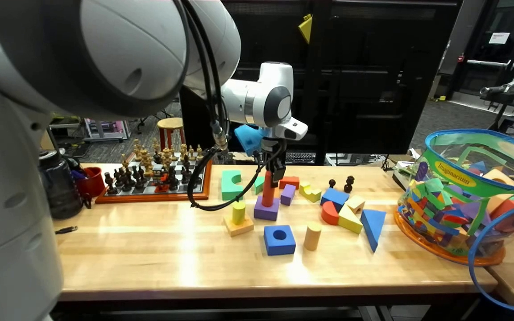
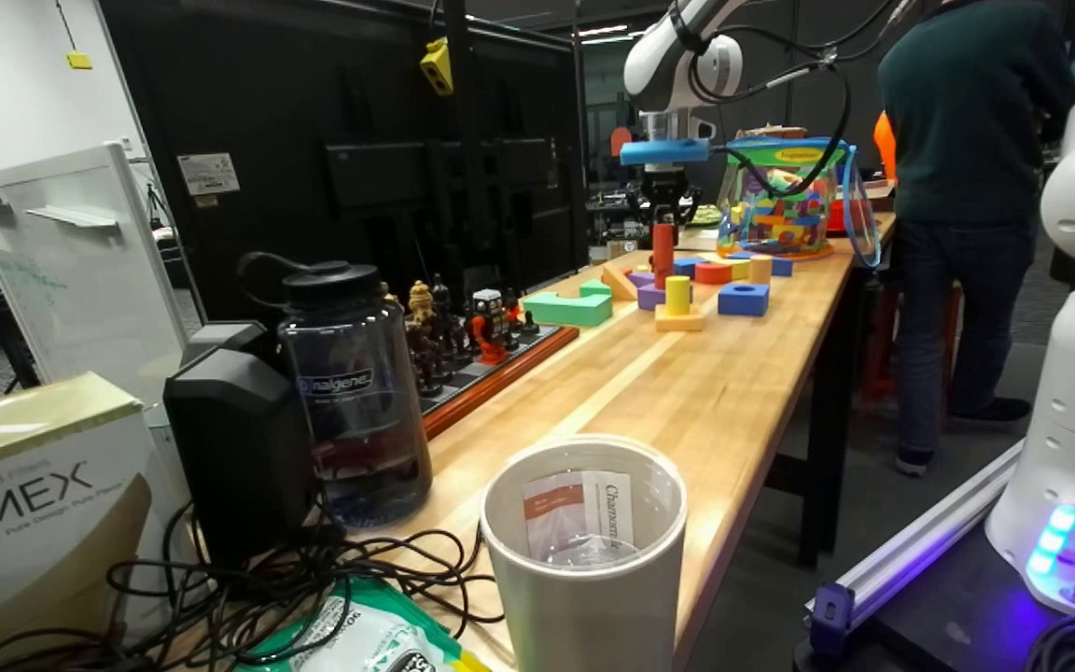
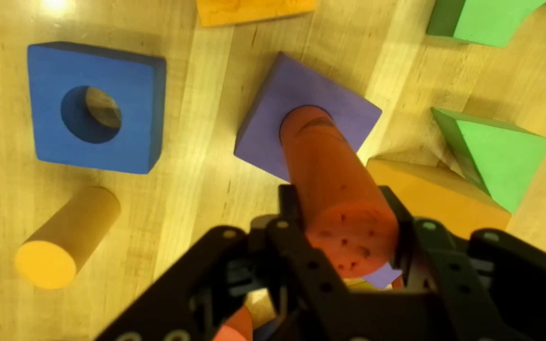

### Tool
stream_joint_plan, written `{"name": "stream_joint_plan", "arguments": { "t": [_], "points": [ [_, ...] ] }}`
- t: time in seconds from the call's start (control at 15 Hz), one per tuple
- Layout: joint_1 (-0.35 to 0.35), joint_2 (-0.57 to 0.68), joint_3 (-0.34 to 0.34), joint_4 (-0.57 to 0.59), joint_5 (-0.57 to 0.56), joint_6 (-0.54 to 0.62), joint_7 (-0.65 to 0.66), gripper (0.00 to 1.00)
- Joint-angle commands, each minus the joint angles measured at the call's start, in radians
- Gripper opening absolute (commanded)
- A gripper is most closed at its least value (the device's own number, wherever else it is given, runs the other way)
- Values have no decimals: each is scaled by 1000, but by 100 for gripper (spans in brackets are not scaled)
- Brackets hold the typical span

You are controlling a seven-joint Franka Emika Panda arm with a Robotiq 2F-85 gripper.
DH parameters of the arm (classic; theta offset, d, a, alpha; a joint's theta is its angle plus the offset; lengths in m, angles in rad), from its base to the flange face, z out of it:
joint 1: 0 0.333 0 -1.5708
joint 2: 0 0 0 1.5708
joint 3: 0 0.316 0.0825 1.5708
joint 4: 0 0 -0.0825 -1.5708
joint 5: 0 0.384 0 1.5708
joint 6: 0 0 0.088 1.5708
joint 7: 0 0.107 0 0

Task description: Put the yellow cylindrical block in the middle of the square object

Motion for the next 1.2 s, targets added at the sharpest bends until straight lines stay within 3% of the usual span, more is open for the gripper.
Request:
{"name": "stream_joint_plan", "arguments": {
  "t": [0.0, 0.33, 1.13],
  "points": [
    [16, -24, -21, -56, -11, 30, 3, 69],
    [17, -54, -30, -115, -39, 68, -4, 98],
    [14, -164, -21, -197, -108, 204, -5, 100]
  ]
}}
